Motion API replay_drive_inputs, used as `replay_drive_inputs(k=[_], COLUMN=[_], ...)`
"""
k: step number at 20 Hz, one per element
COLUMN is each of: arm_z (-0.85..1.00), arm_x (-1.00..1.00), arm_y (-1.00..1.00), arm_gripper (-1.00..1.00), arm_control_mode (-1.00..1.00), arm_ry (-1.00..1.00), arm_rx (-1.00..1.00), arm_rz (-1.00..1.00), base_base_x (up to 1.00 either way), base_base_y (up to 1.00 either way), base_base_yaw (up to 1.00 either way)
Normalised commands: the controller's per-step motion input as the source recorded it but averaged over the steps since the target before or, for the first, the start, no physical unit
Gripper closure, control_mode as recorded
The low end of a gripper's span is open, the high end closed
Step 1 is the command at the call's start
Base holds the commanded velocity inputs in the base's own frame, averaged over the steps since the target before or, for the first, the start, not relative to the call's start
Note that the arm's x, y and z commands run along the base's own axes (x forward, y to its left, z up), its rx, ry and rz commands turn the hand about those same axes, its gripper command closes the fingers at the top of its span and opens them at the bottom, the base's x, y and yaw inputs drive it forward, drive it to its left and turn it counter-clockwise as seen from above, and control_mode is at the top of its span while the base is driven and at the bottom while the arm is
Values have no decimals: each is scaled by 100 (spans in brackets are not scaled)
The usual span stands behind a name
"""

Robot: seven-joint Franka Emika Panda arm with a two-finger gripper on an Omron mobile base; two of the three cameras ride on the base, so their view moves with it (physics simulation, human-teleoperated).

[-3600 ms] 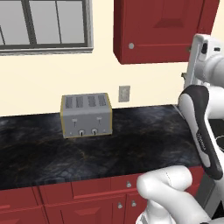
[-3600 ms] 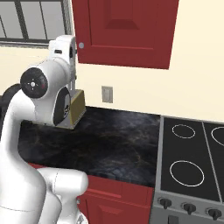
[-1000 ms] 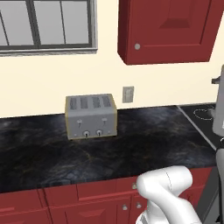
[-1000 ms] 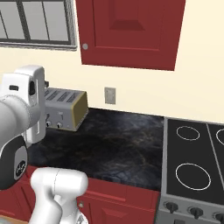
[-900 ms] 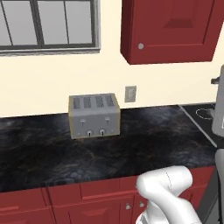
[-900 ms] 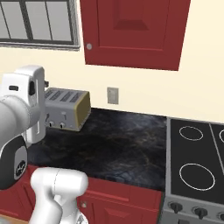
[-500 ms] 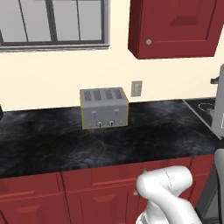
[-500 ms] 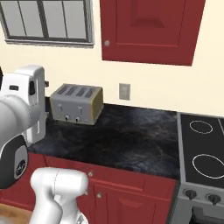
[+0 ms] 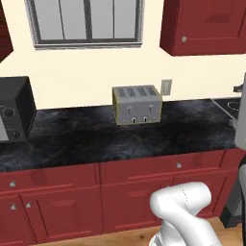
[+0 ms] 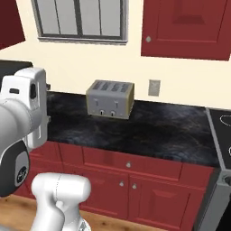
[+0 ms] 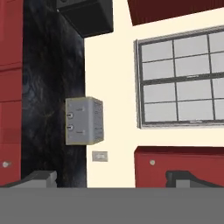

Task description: Close all open cabinet doors.

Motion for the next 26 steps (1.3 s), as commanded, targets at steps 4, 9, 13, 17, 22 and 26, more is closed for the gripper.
replay_drive_inputs(k=[4, 9, 13, 17, 22, 26], arm_z=[0, 0, 0, 0, 0, 0], arm_x=[0, 0, 0, 0, 0, 0], arm_y=[0, 0, 0, 0, 0, 0], arm_gripper=[-100, -100, -100, -100, -100, -100], arm_control_mode=[100, 100, 100, 100, 100, 100], arm_ry=[0, 0, 0, 0, 0, 0], arm_rx=[0, 0, 0, 0, 0, 0], arm_rz=[0, 0, 0, 0, 0, 0], base_base_x=[-3, 0, -1, -14, -12, -11], base_base_y=[92, 94, 84, 50, 56, 69], base_base_yaw=[-4, -6, -6, -11, -13, -12])
